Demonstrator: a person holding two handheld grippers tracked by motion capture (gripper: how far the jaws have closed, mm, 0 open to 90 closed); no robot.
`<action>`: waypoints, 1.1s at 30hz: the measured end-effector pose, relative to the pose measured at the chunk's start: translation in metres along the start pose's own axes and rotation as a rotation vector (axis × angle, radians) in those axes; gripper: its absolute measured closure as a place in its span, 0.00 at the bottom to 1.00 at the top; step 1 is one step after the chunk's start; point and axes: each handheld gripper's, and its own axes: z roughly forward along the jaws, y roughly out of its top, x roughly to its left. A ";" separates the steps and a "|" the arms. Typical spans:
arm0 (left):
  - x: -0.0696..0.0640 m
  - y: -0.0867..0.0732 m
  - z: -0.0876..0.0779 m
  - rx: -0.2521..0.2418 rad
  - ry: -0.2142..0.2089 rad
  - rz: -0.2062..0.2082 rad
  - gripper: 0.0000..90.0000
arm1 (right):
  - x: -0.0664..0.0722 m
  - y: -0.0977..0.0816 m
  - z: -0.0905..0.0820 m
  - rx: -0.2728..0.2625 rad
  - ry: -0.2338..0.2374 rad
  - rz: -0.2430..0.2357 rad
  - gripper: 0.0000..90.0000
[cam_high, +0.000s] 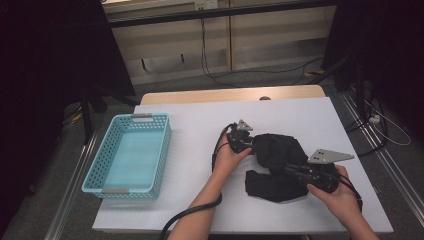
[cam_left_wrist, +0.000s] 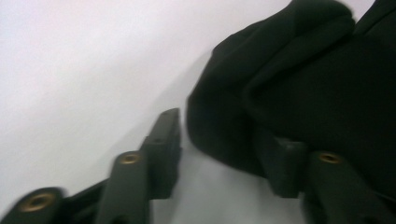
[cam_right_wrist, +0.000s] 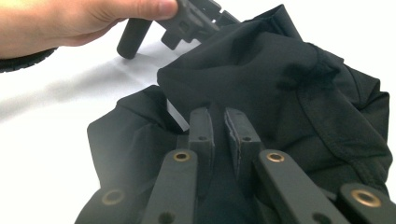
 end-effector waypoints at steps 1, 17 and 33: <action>-0.001 0.000 0.001 0.001 -0.010 0.005 0.69 | 0.000 0.000 0.000 0.001 0.000 -0.003 0.91; 0.004 -0.011 -0.043 0.078 -0.023 -0.090 1.00 | 0.004 0.003 0.006 -0.003 -0.001 -0.008 0.91; 0.011 -0.031 -0.107 0.052 0.021 -0.124 1.00 | 0.014 0.014 0.018 -0.036 0.012 -0.026 0.91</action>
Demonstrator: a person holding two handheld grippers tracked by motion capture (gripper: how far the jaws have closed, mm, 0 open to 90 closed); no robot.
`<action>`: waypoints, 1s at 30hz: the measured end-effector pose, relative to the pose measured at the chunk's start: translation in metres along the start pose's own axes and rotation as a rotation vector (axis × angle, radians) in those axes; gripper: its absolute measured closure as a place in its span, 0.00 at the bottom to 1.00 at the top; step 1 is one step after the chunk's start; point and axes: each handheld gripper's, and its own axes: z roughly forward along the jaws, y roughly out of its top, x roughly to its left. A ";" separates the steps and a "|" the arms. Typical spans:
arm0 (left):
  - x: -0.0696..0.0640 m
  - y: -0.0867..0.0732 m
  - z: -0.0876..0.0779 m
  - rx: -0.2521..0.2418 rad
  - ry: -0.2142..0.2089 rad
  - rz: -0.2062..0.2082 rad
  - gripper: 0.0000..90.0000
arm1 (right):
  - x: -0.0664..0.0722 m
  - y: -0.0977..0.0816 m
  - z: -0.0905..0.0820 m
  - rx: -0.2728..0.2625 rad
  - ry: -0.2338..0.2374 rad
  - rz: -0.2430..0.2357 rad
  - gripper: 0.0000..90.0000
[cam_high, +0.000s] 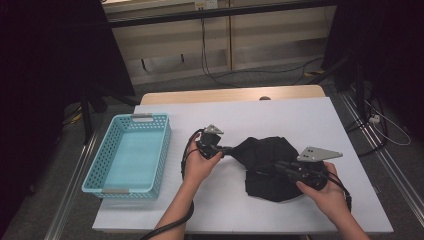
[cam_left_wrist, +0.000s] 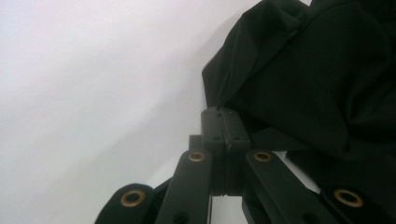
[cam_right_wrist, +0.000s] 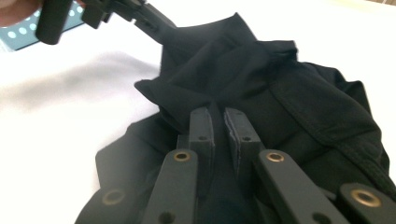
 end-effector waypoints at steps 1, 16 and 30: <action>0.002 -0.001 -0.005 0.004 0.008 -0.001 1.00 | 0.001 0.001 0.001 -0.003 0.001 0.000 0.91; 0.007 -0.017 -0.032 0.003 0.019 -0.022 1.00 | -0.012 0.002 -0.010 -0.066 -0.041 0.062 0.92; 0.003 -0.005 -0.012 -0.057 0.015 0.046 0.53 | -0.009 -0.001 -0.011 -0.037 -0.014 0.042 0.91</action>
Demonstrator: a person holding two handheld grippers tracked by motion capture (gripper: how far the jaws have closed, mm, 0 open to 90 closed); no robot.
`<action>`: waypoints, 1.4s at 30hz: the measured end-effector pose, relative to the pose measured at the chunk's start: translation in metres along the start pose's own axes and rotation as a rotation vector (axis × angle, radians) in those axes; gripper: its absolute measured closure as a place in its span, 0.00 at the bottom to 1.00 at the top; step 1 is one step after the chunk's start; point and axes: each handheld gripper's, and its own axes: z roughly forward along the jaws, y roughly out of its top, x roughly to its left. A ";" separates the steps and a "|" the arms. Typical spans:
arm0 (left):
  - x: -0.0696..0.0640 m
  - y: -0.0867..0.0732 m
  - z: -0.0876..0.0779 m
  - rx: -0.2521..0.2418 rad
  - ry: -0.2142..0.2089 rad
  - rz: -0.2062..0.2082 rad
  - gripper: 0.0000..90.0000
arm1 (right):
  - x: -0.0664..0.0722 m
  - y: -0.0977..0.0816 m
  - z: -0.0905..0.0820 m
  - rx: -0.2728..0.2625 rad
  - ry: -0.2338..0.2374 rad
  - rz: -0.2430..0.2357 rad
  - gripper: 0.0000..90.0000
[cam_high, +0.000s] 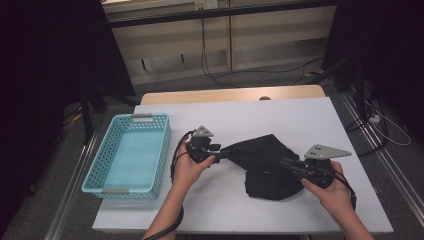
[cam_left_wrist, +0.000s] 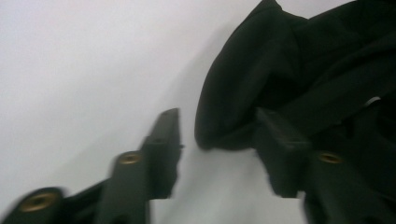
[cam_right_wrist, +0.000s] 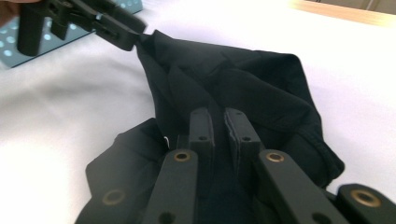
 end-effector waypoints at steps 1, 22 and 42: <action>0.000 0.002 0.002 -0.005 0.004 0.008 0.49 | 0.000 0.000 0.000 0.005 0.002 0.000 0.91; -0.016 0.019 0.025 0.013 -0.119 0.085 0.49 | 0.010 -0.003 0.006 0.042 0.041 -0.027 0.91; -0.003 0.015 0.003 0.007 -0.114 -0.016 0.99 | 0.010 0.000 0.001 0.025 0.044 -0.039 0.91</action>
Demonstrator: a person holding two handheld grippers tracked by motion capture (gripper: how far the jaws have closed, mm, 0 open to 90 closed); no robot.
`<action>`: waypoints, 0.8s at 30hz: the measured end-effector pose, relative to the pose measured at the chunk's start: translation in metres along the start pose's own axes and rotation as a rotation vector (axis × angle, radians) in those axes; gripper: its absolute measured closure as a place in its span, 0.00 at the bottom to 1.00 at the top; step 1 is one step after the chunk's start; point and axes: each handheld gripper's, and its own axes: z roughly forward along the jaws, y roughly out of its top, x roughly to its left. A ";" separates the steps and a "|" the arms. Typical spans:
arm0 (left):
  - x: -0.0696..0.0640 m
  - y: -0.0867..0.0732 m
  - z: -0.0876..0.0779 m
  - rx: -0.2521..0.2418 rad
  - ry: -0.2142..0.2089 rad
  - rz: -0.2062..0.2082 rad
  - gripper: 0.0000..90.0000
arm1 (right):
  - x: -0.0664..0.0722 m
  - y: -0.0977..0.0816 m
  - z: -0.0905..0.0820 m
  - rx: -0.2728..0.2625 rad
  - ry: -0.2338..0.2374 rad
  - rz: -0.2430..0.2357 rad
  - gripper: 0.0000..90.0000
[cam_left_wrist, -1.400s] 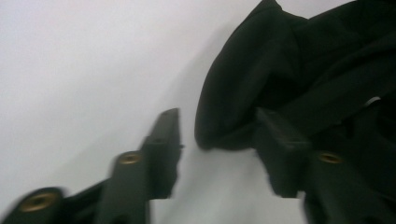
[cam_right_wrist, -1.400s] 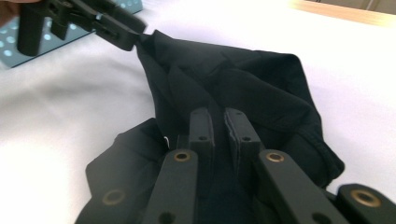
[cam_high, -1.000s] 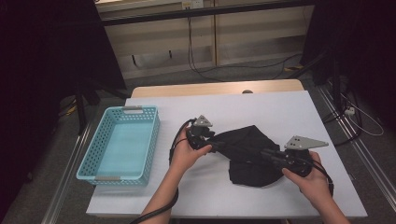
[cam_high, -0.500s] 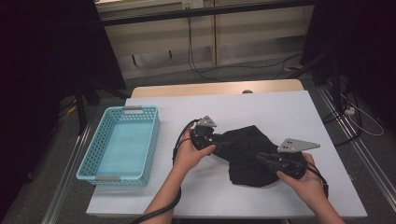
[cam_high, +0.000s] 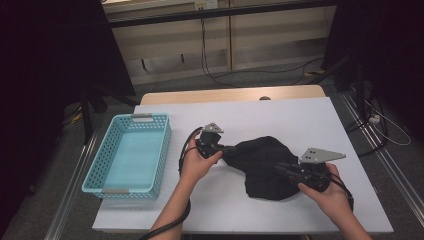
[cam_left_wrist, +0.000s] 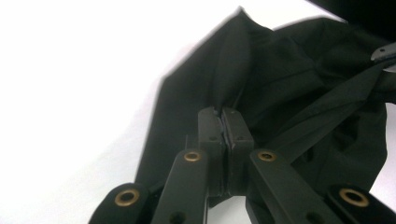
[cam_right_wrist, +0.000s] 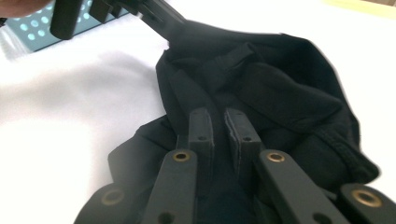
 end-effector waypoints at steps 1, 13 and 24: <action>0.002 0.000 -0.005 -0.010 0.007 -0.010 0.99 | -0.001 0.000 -0.001 -0.003 -0.001 0.003 0.91; 0.028 -0.009 -0.047 -0.094 0.099 -0.107 0.99 | -0.010 0.002 -0.010 -0.039 -0.011 0.021 0.91; 0.040 -0.019 -0.061 -0.104 0.150 -0.153 0.99 | -0.013 0.000 -0.007 -0.046 -0.019 0.022 0.82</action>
